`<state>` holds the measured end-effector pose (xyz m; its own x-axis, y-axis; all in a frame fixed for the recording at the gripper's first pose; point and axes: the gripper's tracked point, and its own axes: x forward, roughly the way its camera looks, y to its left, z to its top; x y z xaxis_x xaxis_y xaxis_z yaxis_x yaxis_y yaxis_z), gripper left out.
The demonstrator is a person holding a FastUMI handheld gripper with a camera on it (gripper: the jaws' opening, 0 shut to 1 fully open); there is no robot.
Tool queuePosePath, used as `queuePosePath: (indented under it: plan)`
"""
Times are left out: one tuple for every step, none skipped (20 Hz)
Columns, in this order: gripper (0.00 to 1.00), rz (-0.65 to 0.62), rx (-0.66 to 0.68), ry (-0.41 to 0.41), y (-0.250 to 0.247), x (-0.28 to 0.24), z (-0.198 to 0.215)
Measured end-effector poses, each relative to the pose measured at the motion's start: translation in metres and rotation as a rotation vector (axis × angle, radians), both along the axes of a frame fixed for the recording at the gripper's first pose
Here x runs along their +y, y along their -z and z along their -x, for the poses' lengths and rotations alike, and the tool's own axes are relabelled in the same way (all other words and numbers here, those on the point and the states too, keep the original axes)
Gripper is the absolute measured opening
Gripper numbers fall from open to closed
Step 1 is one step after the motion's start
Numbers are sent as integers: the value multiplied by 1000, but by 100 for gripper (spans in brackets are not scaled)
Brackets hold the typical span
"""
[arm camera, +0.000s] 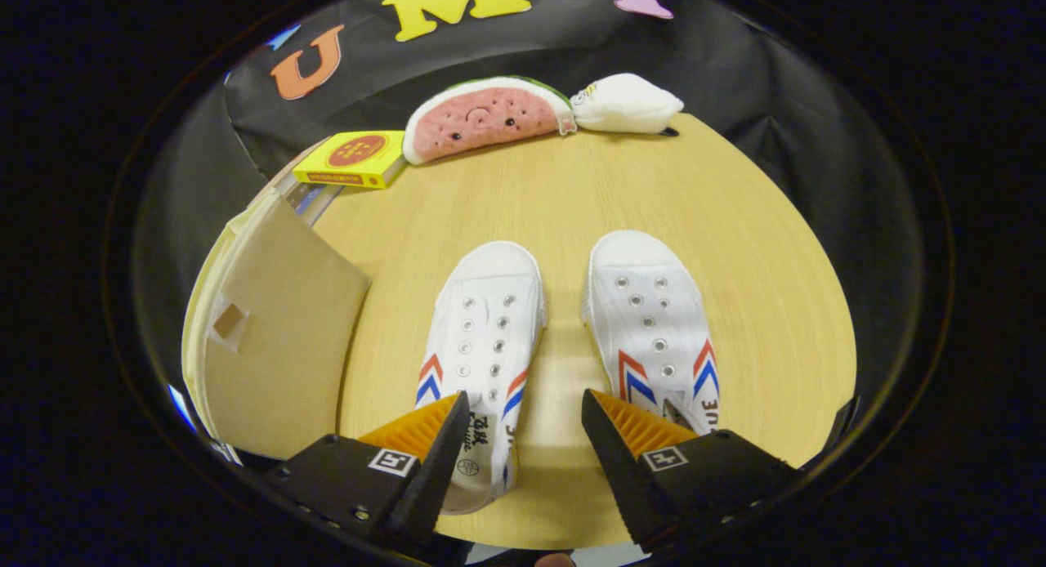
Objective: Open the storage box then place both shoes into the box .Put the left shoe in first, then the right shoe, with the right side of both shoes facing outward in a uniform manner.
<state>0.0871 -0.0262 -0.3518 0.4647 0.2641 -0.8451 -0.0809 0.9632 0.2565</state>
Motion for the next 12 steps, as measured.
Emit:
queuePosePath:
  plan:
    - [84, -5, 11, -5, 4, 1, 0]
    - [84, -14, 21, -13, 6, 3, -1]
    - [80, -17, 36, -16, 9, 5, -2]
    - [72, -19, 47, -17, 12, 6, -4]
    - [63, -24, 60, -15, 14, 7, -7]
    - [54, -65, 81, -23, 14, 14, -8]
    - [46, -104, 108, -18, 10, 19, -7]
    - [37, -129, 135, -9, 12, 23, -7]
    - [29, -134, 146, 6, 20, 22, -9]
    - [20, -149, 163, 19, 12, 22, -8]
    - [11, -168, 172, 30, 11, 21, -9]
    - [1, -182, 177, 32, 7, 20, -6]
